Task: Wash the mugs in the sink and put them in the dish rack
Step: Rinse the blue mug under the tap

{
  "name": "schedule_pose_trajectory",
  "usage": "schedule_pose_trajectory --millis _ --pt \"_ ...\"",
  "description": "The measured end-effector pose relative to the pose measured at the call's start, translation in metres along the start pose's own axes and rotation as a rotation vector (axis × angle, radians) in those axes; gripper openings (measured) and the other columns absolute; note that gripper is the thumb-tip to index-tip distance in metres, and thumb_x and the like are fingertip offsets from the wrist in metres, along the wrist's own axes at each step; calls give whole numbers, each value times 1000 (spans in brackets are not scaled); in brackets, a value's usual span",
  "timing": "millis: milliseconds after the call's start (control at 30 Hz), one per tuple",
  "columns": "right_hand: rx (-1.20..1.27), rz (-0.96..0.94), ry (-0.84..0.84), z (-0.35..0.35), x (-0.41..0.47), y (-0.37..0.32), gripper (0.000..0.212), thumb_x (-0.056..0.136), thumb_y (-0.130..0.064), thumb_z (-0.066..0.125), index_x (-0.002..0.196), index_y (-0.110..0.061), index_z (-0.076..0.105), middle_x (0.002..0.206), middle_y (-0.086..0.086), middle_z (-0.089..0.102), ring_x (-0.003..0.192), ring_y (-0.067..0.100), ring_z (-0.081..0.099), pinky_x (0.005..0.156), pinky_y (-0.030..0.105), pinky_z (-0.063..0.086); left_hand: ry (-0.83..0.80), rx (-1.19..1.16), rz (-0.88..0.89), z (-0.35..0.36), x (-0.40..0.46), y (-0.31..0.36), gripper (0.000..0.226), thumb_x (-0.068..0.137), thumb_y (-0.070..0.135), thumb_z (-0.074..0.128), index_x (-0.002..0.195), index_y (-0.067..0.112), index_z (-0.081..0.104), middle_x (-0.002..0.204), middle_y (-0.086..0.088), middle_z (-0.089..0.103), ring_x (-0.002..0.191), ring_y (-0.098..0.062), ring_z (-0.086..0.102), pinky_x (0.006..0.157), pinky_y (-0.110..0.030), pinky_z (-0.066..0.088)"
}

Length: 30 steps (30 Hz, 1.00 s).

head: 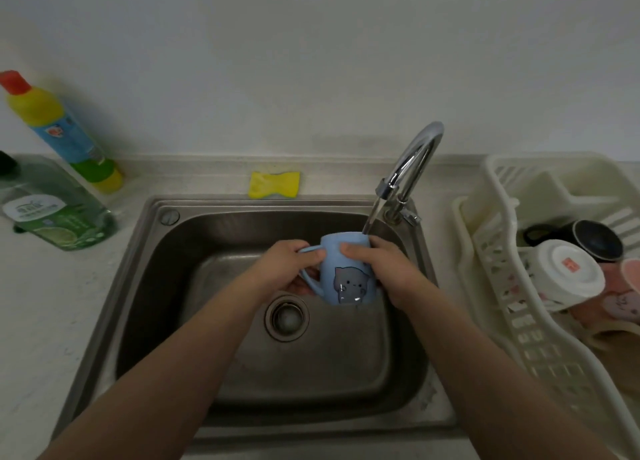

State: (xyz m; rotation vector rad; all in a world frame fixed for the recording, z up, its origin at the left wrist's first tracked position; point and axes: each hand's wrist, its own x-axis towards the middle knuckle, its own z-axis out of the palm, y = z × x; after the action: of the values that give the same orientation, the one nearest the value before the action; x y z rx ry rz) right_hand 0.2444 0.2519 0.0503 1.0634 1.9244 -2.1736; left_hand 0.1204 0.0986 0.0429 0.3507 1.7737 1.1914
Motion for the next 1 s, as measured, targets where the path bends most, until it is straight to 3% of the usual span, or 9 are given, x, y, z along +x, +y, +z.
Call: schedule_pose_trajectory --millis 100,233,367,567,667,767,833,900,1000 --pt "-14 -51 -15 -14 -6 2 49 70 -30 78 116 -20 63 104 6 72 87 23 72 72 37 57 -56 66 55 8 0 4 17 95 25 63 91 8 60 81 -11 70 62 -22 69 53 -28 56" --pt "-13 -74 -6 -6 0 4 49 76 -26 78 121 -23 58 112 5 68 95 25 70 80 43 59 40 54 82 1 1 1 19 96 25 61 95 6 61 91 -14 70 68 -21 70 58 -29 59" --pt "0 -156 -15 -18 -8 15 51 70 -24 81 117 -27 60 110 0 68 95 19 68 69 26 56 0 164 140 11 4 0 20 92 20 67 95 0 63 87 -13 69 64 -17 67 51 -22 54" --pt "-25 -156 8 -11 -4 15 49 74 -23 79 118 -27 59 110 -2 67 96 17 68 74 30 57 13 155 101 3 7 4 21 93 20 65 101 1 64 91 -15 70 67 -18 68 52 -23 55" --pt "67 -85 -7 -23 -9 17 51 70 -29 77 119 -23 62 107 3 70 90 21 71 69 31 56 -42 91 62 20 10 -2 19 94 20 64 97 2 61 86 -17 68 64 -23 68 50 -26 54" --pt "32 -4 -6 -9 0 18 51 74 -29 78 121 -19 61 107 6 71 89 23 72 67 31 57 11 -3 7 10 11 -9 13 95 21 62 90 9 61 82 -13 68 57 -15 68 49 -26 54" --pt "-45 47 -10 -8 -2 28 46 75 -33 78 117 -23 62 104 1 72 88 19 71 68 30 57 -69 47 -40 9 6 -18 11 96 24 61 95 13 63 87 -12 71 62 -15 71 52 -25 55" --pt "-53 101 -14 -19 -6 37 47 72 -36 79 115 -24 63 99 1 74 89 22 71 78 39 57 -150 100 -66 19 5 -27 18 96 29 61 101 12 63 94 -15 73 72 -22 73 58 -28 58" --pt "-43 116 -34 -14 2 26 35 78 -32 76 109 -22 64 96 4 74 83 22 72 69 33 57 -80 -24 -100 19 7 -32 25 96 32 61 108 10 63 96 -16 72 74 -23 73 62 -32 60"
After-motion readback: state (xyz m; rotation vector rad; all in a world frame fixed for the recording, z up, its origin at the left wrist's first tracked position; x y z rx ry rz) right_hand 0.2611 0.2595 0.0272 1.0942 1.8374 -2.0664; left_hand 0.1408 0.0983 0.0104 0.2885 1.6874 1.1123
